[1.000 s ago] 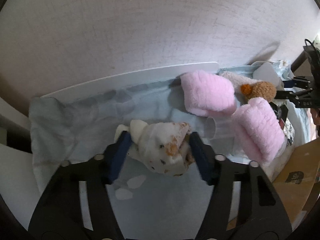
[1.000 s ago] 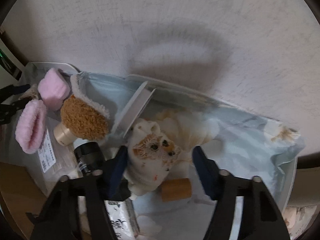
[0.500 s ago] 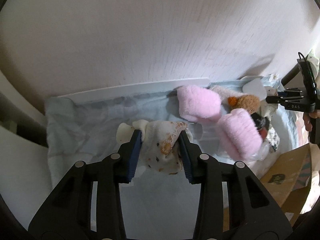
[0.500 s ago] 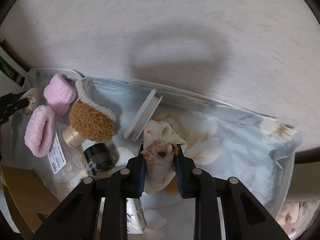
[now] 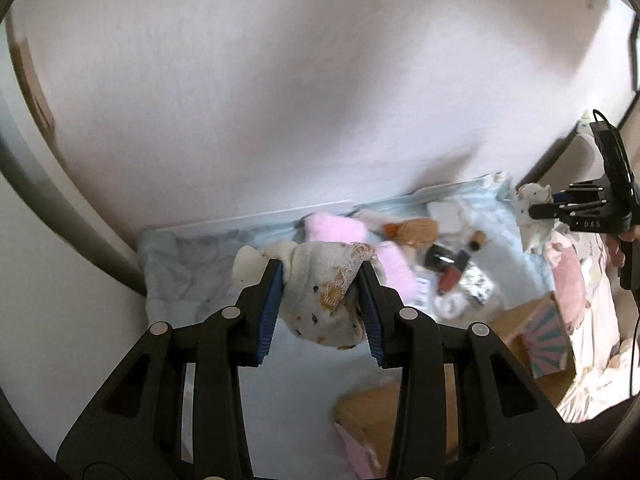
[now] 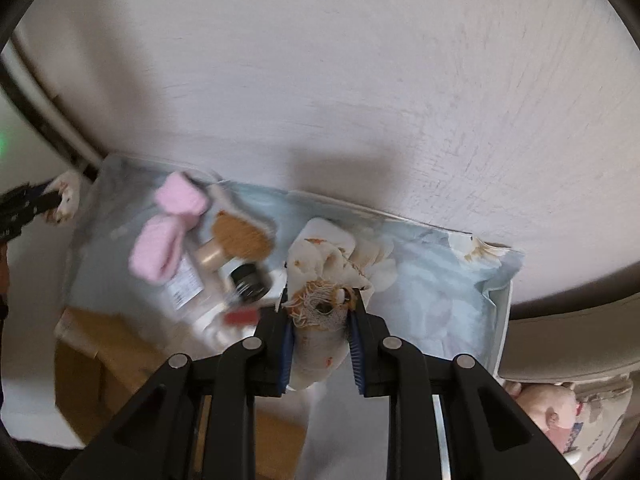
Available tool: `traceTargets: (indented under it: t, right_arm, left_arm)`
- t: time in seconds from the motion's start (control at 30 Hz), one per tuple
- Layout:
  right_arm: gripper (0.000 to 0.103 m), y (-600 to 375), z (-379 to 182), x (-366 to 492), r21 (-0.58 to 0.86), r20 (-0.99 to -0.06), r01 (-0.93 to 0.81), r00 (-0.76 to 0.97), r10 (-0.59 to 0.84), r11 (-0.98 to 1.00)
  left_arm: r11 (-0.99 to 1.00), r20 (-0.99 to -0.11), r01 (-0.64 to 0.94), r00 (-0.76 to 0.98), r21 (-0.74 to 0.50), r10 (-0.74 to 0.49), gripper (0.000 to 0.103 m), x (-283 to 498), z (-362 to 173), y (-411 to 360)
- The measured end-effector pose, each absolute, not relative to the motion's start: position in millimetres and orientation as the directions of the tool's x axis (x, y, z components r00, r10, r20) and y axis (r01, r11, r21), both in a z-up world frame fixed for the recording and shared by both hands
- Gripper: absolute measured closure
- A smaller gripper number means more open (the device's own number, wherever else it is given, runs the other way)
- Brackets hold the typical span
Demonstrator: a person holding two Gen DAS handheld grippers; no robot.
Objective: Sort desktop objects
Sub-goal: 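Carry the white plush toys into the cardboard box and open both tools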
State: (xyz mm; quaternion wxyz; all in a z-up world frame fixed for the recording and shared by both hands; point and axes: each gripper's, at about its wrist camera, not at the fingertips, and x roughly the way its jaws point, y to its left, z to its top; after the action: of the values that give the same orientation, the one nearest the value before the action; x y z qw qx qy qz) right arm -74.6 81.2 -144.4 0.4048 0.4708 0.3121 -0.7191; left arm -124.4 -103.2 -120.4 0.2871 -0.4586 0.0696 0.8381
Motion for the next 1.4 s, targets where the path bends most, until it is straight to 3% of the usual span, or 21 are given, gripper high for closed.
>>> traceTargets:
  t: [0.17, 0.43, 0.87, 1.13, 1.4]
  right_arm:
    - [0.081, 85, -124, -50, -0.052, -0.93, 0.901, -0.201, -0.309, -0.43]
    - [0.081, 101, -106, -1, -0.022, -0.93, 0.934, -0.15, -0.335, -0.358]
    - [0.081, 139, -142, 53, 0.005, -0.956, 0.95, -0.087, -0.281, -0.313]
    - [0.081, 151, -180, 65, 0.015, -0.969, 0.934, -0.075, -0.237, -0.357]
    - [0.081, 152, -194, 64, 0.029, -0.975, 0.928, -0.055, -0.214, -0.37]
  left_arm:
    - [-0.8, -0.809, -0.585, -0.4, -0.137, 0.431, 0.069, -86, -92, -94]
    - [-0.778, -0.842, -0.617, -0.352, -0.119, 0.409, 0.069, -28, -89, -84]
    - [-0.787, -0.897, -0.598, -0.252, -0.15, 0.362, 0.069, 31, -141, -74]
    - [-0.802, -0.926, -0.571, -0.181, -0.175, 0.33, 0.069, 39, -184, -67]
    - [-0.794, -0.934, -0.58, -0.151, -0.181, 0.323, 0.069, 39, -194, -60]
